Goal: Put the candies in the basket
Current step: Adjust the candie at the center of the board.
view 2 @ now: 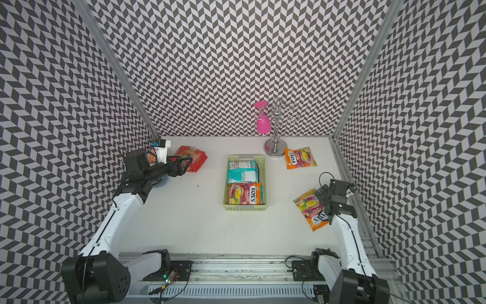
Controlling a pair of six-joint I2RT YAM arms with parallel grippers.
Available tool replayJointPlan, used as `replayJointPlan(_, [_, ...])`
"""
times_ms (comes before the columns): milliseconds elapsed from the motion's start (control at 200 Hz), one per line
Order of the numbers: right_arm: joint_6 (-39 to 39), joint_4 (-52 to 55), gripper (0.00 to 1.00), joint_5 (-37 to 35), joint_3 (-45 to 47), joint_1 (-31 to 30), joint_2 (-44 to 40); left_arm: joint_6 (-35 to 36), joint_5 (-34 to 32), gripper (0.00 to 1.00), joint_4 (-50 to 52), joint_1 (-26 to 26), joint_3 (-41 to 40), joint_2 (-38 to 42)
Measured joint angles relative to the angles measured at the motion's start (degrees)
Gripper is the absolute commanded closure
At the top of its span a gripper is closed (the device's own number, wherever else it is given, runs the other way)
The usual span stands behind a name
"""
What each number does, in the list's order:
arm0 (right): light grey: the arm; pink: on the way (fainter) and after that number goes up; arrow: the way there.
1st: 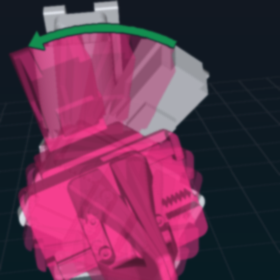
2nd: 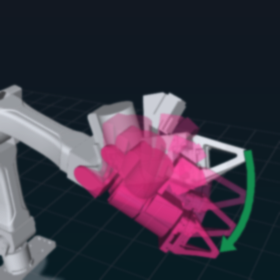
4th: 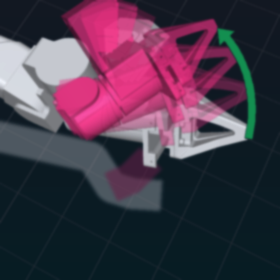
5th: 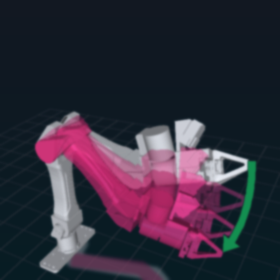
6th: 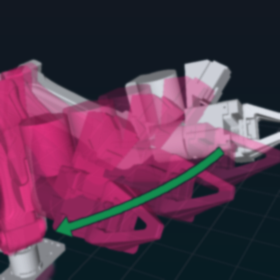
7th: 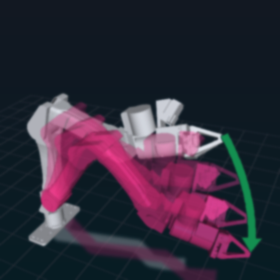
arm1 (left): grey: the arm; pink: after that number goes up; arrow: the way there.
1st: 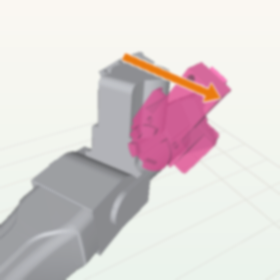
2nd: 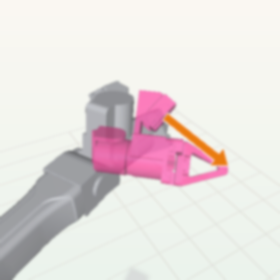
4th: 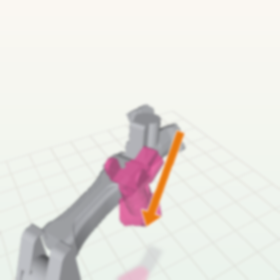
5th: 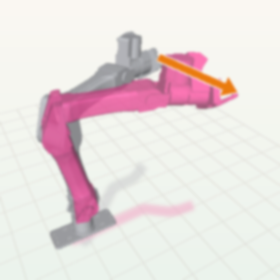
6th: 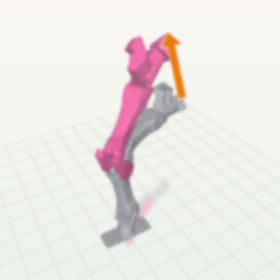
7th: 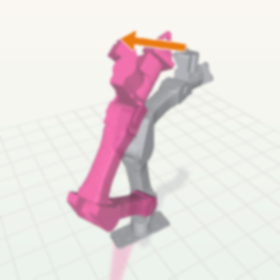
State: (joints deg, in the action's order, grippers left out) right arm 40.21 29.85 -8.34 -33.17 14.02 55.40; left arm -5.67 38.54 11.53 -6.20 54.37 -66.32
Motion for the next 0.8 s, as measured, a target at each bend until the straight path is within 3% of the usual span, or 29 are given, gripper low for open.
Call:
replayJointPlan(350, [7.89,-0.63,0.01,7.04,10.29,5.14,-0.07,-0.24,0.20,0.16,-0.31,-0.76,-0.24,-0.11])
replayJointPlan(541, [7.32,-3.23,0.01,10.62,11.69,5.40,-1.36,-0.66,0.42,0.16,-0.74,-1.40,-0.52,-0.15])
replayJointPlan(796, [5.86,-10.58,0.01,21.29,11.78,2.78,1.99,-1.44,0.81,0.16,-1.16,-1.99,-1.01,-0.26])
